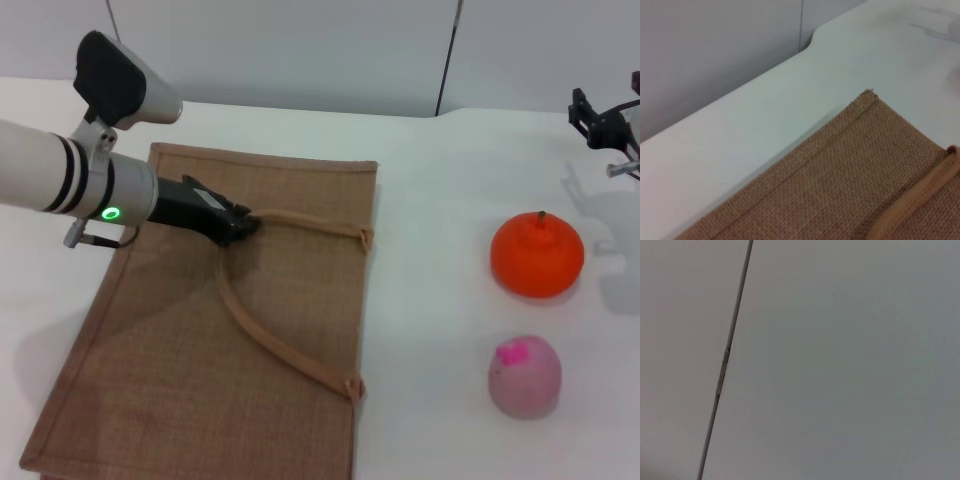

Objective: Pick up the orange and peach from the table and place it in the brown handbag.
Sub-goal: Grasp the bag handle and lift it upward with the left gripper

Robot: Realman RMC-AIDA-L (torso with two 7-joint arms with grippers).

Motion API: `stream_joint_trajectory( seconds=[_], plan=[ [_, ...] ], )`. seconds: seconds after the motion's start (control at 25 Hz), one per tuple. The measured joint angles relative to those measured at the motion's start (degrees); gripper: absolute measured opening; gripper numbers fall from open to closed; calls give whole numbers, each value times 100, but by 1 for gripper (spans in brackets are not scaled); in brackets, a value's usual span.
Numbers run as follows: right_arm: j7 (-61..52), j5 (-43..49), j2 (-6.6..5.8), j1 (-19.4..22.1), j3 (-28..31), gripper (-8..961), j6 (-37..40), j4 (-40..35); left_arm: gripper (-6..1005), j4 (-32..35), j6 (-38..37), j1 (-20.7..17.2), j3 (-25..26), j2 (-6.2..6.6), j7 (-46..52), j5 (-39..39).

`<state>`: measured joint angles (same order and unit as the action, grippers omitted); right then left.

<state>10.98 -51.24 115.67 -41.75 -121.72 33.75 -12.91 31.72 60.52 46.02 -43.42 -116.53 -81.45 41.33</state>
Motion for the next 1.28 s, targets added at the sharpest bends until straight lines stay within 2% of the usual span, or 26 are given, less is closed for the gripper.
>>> stream_joint_trajectory(
  seconds=[0.44,0.72,1.04,1.28],
  plan=[
    [12,0,0,-16,0,756,0,-1,124,390,44,49,-28,-12,-105,13],
    [28,35,0,-18,0,756,0,-1,124,1253,552,5,-57,-26,-57,217],
    [53,56,0,-18,-9,757,0,-36,122,2709,1475,-43,-62,-41,-27,522],
    [123,165,11,6,-78,757,30,-136,121,3492,1873,-69,-64,-43,9,694]
  ],
)
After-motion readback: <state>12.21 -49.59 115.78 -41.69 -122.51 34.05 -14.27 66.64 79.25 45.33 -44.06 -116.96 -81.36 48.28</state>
